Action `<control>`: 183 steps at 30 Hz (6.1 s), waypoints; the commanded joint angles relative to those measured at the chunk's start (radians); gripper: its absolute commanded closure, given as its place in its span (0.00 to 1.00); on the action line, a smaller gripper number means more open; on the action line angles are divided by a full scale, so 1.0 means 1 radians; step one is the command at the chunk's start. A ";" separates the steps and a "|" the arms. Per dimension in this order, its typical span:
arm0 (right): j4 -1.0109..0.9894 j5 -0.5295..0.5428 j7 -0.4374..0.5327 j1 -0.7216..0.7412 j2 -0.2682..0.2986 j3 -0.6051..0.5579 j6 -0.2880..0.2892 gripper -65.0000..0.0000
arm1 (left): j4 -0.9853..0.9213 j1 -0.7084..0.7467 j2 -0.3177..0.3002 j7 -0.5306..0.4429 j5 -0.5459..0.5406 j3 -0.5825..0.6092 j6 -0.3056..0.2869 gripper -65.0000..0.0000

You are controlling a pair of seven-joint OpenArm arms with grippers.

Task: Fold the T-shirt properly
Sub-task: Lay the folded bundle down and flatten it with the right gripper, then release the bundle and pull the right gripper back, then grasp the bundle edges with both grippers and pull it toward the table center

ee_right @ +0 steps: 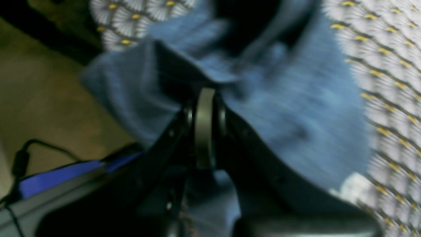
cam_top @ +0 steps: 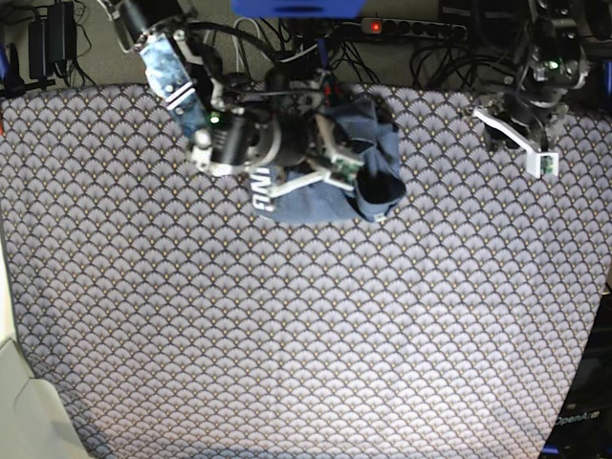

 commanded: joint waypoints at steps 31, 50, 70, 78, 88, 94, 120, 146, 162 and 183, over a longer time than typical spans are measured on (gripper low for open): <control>-0.248 0.015 0.175 0.189 -0.057 -0.092 0.006 1.00 | 0.027 0.045 -0.011 -0.017 0.001 -0.006 0.003 0.70; -0.197 0.015 0.156 0.275 -0.061 -0.092 0.006 1.00 | 0.027 0.064 -0.008 -0.016 -0.006 -0.054 0.000 0.71; -0.291 0.015 0.196 0.332 -0.095 -0.085 0.006 1.00 | 0.027 0.062 -0.008 -0.016 -0.006 -0.049 0.000 0.71; -0.104 0.015 0.124 0.246 0.028 0.013 0.006 1.00 | 0.027 0.055 0.026 -0.016 -0.006 -0.047 -0.001 0.71; -0.191 0.015 0.221 0.166 0.130 0.077 0.006 1.00 | 0.023 0.029 0.051 -0.016 0.004 0.019 -0.001 0.71; -0.214 0.015 0.265 0.140 0.147 0.085 0.006 1.00 | 0.024 0.035 0.046 -0.016 0.004 0.028 -0.001 0.71; -0.018 0.015 0.214 -0.136 0.149 0.254 0.006 1.00 | 0.015 0.035 0.025 -0.014 0.004 0.120 -0.003 0.71; 0.191 0.015 0.205 -0.192 0.179 0.456 0.006 1.00 | -0.122 -0.053 -0.001 -0.016 -0.001 0.411 0.006 0.71; 0.162 0.014 0.205 -0.187 0.184 0.456 0.006 1.00 | -0.387 -0.326 0.091 -0.030 -0.004 0.352 0.008 0.71; -0.136 -0.120 0.214 -0.058 0.109 0.386 0.006 1.00 | -0.699 -0.631 0.256 -0.143 -0.006 0.353 0.008 0.71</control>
